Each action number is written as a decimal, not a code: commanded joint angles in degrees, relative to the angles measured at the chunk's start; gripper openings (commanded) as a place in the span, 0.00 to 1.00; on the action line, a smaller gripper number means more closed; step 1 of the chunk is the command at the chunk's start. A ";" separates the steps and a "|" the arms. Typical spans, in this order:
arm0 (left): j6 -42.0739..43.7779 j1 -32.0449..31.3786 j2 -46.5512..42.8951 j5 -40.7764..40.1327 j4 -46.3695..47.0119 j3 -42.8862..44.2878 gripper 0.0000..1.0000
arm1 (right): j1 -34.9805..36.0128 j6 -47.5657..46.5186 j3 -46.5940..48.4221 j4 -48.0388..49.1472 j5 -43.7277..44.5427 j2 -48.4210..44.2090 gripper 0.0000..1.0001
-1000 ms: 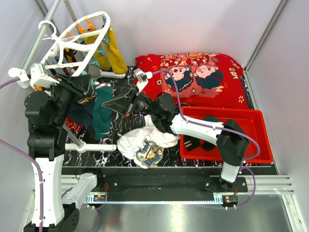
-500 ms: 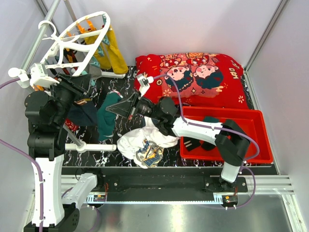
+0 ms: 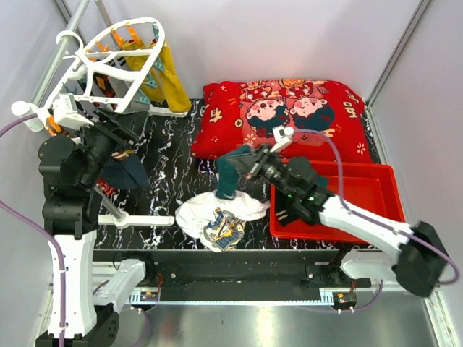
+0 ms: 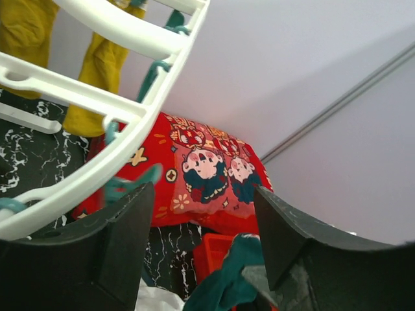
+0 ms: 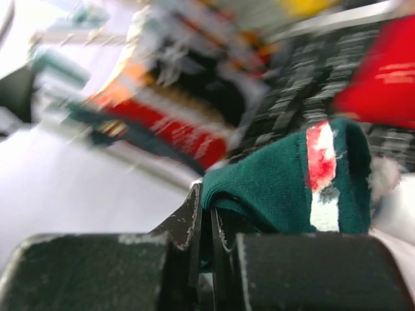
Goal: Remove the socks clipped to the hanger
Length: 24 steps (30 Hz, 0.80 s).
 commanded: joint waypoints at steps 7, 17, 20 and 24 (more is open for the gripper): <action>0.35 0.16 -0.40 6.96 3.99 -0.29 0.72 | -7.22 -4.83 -8.51 -41.90 36.36 -25.11 0.01; 1.76 0.16 0.48 10.20 3.56 1.81 0.77 | -11.97 6.59 -15.45 -55.83 47.98 -29.16 0.50; 1.84 0.16 1.18 12.57 2.77 4.26 0.79 | -11.97 -0.50 -14.24 -50.30 46.41 -28.82 0.65; 1.84 0.16 1.98 14.78 1.71 7.25 0.81 | -11.97 -15.42 -9.93 -41.52 40.44 -26.19 0.87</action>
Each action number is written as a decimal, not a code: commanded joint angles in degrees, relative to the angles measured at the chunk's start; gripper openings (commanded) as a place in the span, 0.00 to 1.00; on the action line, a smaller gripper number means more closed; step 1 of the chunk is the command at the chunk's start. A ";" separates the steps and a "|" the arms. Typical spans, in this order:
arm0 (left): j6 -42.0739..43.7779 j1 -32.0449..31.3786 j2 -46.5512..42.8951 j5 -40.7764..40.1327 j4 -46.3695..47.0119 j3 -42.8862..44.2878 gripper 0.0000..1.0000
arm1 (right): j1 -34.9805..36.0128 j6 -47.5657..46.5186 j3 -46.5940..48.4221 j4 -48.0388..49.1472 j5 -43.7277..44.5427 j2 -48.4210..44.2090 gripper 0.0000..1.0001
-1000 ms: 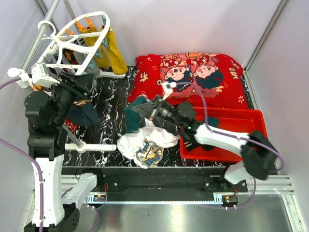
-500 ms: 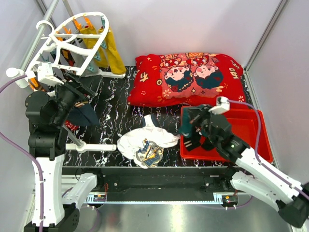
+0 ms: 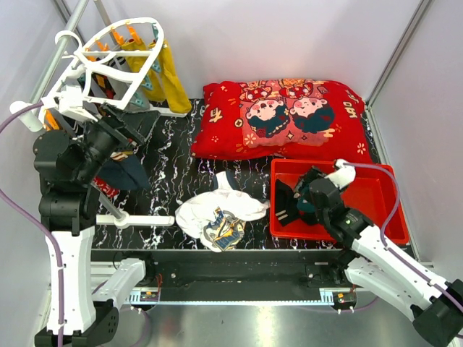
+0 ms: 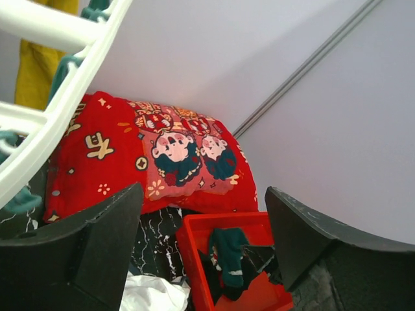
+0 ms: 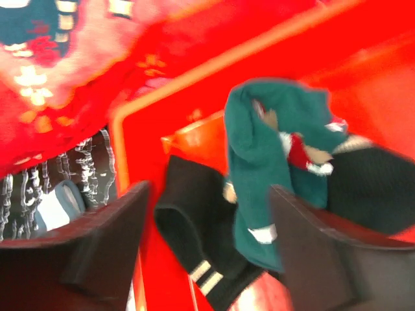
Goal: Remove the socks clipped to the hanger
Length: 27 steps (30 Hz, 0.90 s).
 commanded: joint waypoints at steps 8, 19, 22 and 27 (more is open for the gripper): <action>2.73 0.16 1.35 7.60 -1.30 7.74 0.90 | -0.26 -16.34 14.08 16.42 -15.11 11.83 0.95; 3.17 0.16 1.61 9.71 -2.79 10.11 0.99 | 1.14 -18.72 21.98 60.18 -58.63 35.88 0.86; 3.34 0.16 1.79 9.80 -2.97 11.25 0.99 | 5.52 -19.76 26.12 68.18 -59.61 42.48 0.84; 4.39 0.16 1.44 9.28 -4.72 12.39 0.99 | 11.60 -22.84 34.03 74.61 -61.80 52.77 0.84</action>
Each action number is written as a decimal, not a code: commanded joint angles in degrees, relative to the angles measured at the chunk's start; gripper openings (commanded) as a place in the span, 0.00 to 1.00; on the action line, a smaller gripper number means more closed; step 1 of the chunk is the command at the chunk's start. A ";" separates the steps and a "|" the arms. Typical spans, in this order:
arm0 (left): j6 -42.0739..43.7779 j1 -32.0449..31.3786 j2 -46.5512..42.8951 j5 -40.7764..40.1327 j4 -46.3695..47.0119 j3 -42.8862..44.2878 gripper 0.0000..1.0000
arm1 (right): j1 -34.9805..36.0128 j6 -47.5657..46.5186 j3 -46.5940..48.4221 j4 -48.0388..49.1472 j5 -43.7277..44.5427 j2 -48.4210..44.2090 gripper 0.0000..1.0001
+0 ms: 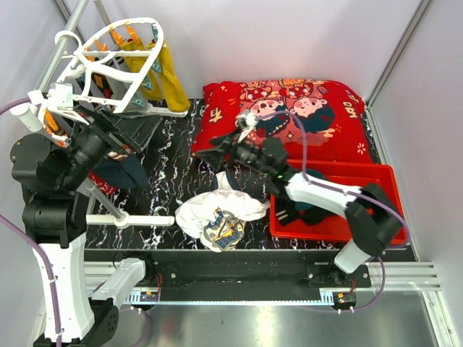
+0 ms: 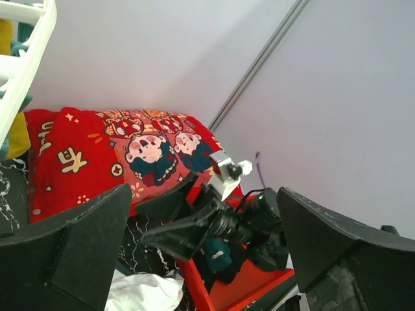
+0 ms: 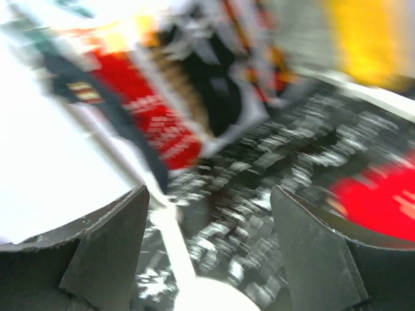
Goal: Remove the socks clipped to the hanger
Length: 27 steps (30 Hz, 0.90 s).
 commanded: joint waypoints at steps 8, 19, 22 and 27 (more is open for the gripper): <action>7.99 0.16 -1.85 -5.20 -5.78 0.79 0.99 | 12.21 -2.49 21.28 17.40 -6.47 19.50 0.84; 11.68 0.16 -5.98 -19.52 -12.90 1.75 0.99 | 17.04 -2.66 39.57 13.54 -3.76 35.77 0.83; 11.68 0.16 -6.95 -20.76 -14.57 0.96 0.99 | 17.75 -2.85 40.71 13.36 -2.52 37.35 0.78; 11.69 0.16 -8.36 -23.47 -16.50 0.08 0.99 | 17.75 -1.97 40.29 13.80 -1.38 37.45 0.40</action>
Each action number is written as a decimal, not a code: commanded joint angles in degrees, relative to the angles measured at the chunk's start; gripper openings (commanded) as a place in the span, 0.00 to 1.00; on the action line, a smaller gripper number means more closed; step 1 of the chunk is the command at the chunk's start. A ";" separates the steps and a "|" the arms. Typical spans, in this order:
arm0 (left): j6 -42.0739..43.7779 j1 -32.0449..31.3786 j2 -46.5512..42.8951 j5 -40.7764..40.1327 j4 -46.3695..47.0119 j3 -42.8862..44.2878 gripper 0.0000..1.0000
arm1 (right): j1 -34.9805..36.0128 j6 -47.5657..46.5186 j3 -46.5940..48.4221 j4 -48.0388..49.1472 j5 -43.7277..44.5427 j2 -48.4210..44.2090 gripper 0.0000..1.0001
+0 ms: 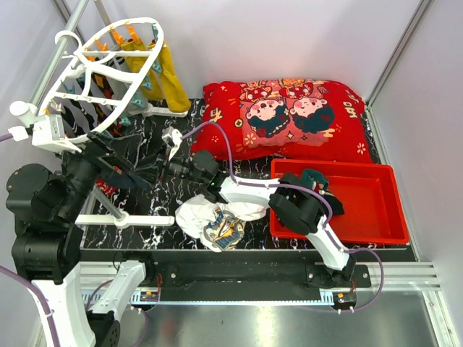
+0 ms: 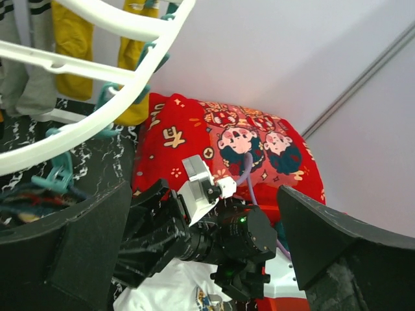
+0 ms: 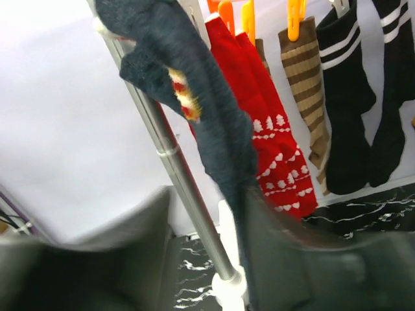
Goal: Remove the socks clipped to the hanger
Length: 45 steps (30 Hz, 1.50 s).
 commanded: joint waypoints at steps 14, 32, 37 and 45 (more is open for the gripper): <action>4.32 0.16 1.16 -14.68 -7.64 3.68 0.99 | 0.40 -7.04 -11.70 -0.20 9.32 -16.04 0.00; -2.35 0.16 5.83 -17.15 -7.65 6.85 0.77 | 4.97 -21.38 -18.56 -7.06 17.68 -27.21 0.00; -5.35 0.16 4.06 -17.76 -3.43 0.80 0.70 | 5.59 -21.20 -19.26 -6.53 17.68 -28.01 0.00; -7.64 0.16 2.75 -21.28 0.35 -4.40 0.63 | 6.03 -21.03 -20.40 -5.92 17.85 -29.06 0.00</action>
